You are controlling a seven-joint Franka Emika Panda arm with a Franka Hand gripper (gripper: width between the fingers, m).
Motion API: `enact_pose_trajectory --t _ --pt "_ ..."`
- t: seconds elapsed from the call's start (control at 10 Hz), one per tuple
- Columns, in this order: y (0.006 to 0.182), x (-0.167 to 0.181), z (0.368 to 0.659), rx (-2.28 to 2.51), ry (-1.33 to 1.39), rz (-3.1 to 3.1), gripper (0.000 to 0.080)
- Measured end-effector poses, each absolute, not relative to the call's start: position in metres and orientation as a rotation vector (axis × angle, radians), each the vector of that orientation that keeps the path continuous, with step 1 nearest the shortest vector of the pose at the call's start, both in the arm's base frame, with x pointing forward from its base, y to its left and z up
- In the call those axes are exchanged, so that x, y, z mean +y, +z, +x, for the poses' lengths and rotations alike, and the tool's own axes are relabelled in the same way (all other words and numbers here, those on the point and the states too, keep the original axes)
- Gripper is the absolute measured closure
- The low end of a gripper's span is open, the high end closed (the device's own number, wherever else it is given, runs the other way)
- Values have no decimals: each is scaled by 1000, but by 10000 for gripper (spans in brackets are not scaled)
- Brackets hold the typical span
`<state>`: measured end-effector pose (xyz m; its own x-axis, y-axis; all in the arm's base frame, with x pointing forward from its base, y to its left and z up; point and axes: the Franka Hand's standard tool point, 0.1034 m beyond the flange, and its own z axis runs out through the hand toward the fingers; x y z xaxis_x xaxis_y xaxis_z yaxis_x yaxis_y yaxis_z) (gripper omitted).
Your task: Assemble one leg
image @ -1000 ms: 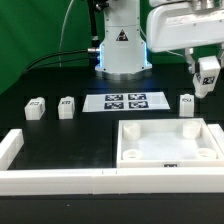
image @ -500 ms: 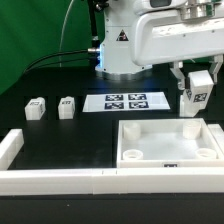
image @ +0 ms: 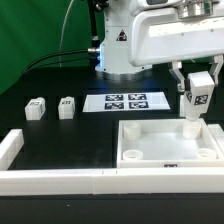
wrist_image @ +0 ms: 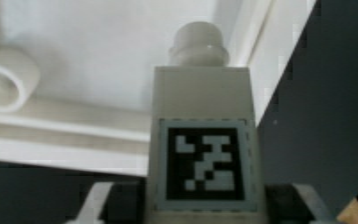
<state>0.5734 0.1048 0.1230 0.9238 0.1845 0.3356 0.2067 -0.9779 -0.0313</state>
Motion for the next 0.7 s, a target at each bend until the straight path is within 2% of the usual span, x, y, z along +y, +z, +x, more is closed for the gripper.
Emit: enact_pose_trajectory --t 0.1,0.2,0.5,0.7 --pt "125 103 575 -309 -711 -2975 506" --pt "120 102 569 -306 -795 -2953 506" --pt "118 111 574 -300 -771 -2950 506" --pt "113 114 585 -316 -857 -2924 506"
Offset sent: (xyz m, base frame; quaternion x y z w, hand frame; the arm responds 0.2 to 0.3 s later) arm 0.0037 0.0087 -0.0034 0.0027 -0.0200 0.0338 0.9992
